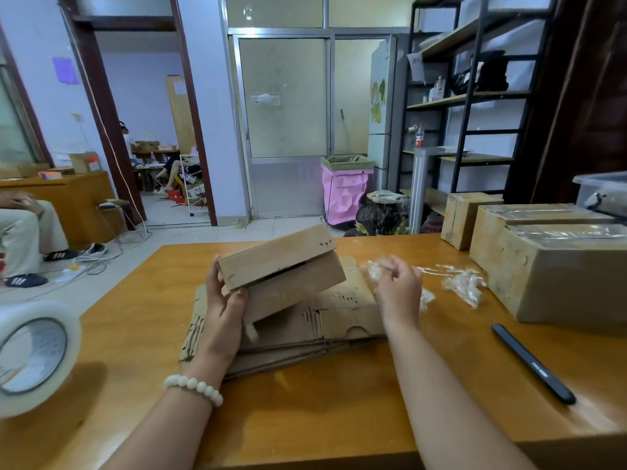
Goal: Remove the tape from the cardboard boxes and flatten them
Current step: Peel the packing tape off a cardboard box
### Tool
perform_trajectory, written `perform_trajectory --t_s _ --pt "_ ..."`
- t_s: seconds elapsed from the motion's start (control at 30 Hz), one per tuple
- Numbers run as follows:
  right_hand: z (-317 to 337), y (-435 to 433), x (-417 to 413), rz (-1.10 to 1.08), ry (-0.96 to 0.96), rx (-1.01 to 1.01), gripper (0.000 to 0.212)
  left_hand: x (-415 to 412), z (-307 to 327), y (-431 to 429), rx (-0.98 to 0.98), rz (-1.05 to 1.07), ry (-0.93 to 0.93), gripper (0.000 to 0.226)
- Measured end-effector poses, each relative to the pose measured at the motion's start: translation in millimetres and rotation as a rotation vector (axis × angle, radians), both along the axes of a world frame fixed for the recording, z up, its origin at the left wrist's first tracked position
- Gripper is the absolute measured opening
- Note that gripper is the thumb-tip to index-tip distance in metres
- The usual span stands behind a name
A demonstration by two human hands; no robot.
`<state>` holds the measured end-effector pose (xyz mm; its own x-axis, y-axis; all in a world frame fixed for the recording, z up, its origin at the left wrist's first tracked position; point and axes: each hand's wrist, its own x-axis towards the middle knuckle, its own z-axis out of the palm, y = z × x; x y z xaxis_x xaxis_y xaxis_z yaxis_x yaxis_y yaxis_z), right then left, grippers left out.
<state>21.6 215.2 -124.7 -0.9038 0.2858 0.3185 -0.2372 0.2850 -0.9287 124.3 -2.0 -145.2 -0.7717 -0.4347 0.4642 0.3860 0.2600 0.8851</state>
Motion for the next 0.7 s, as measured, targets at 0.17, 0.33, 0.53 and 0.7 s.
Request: perform_trajectory --t_s 0.17,0.33,0.53,0.7 --pt "-21 25 -28 -0.090 -0.343 0.501 0.051 0 -1 -1 -0.038 -0.013 0.003 0.081" --pt "-16 34 -26 -0.187 -0.374 0.449 0.042 1 2 4 -0.044 -0.017 -0.025 0.082" --pt "-15 46 -28 -0.272 -0.400 0.416 0.030 5 7 10 -0.060 -0.012 -0.025 0.082" --pt "-10 47 -18 -0.230 -0.539 0.554 0.038 5 3 7 -0.068 -0.034 -0.040 0.095"
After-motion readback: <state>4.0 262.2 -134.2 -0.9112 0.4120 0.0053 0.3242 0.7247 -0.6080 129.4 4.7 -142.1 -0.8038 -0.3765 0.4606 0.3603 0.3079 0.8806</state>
